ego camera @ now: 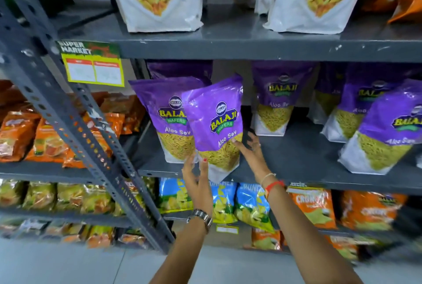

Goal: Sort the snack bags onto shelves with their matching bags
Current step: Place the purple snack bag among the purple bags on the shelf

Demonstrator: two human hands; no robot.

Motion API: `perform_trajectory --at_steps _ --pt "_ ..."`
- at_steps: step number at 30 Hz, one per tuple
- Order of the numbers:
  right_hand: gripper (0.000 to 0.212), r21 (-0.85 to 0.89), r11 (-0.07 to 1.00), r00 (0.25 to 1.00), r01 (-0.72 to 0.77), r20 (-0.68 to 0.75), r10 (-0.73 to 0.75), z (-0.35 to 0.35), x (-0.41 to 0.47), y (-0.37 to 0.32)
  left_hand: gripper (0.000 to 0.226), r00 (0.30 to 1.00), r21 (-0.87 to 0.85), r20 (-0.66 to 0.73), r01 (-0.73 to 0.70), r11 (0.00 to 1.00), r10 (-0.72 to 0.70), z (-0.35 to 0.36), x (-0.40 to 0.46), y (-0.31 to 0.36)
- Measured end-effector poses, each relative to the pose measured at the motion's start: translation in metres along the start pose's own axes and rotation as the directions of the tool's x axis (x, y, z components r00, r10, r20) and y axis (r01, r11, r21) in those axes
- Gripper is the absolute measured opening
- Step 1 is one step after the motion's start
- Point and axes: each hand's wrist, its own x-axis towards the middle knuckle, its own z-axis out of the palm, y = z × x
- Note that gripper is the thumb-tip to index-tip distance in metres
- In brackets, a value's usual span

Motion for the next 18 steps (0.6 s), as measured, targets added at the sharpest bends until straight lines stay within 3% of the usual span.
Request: perform_trajectory --at_steps 3,4,7,8,10,14,18 --pt "0.11 -0.042 0.993 0.987 -0.11 0.112 0.114 -0.001 0.003 0.005 0.04 0.993 -0.021 0.082 0.09 0.996 -0.088 0.002 -0.006 -0.014" --pt "0.103 -0.057 0.993 0.985 -0.107 0.128 0.114 -0.001 0.004 0.005 0.041 0.988 -0.016 0.114 0.106 0.994 -0.104 0.004 -0.006 -0.016" --pt "0.04 -0.069 0.997 0.991 -0.043 0.125 0.052 -0.001 0.006 0.005 0.046 0.98 0.032 0.121 0.156 0.987 -0.159 0.007 0.0 -0.02" --pt "0.029 -0.074 0.997 0.993 -0.02 0.113 0.028 -0.002 0.006 0.006 0.048 0.979 0.038 0.111 0.167 0.985 -0.17 0.007 0.002 -0.022" --pt "0.03 -0.085 0.996 0.995 0.005 0.097 0.003 -0.006 0.005 0.006 0.046 0.979 0.048 0.098 0.178 0.983 -0.182 0.011 0.004 -0.019" --pt "0.053 -0.073 0.997 0.999 0.031 0.047 -0.027 -0.025 0.006 0.003 0.04 0.982 0.04 0.162 0.094 0.995 -0.1 0.028 0.008 -0.01" --pt "0.052 0.03 0.997 0.994 0.073 -0.079 -0.07 -0.055 0.004 -0.005 0.041 0.963 0.081 0.253 0.069 0.994 -0.088 0.059 0.015 -0.011"
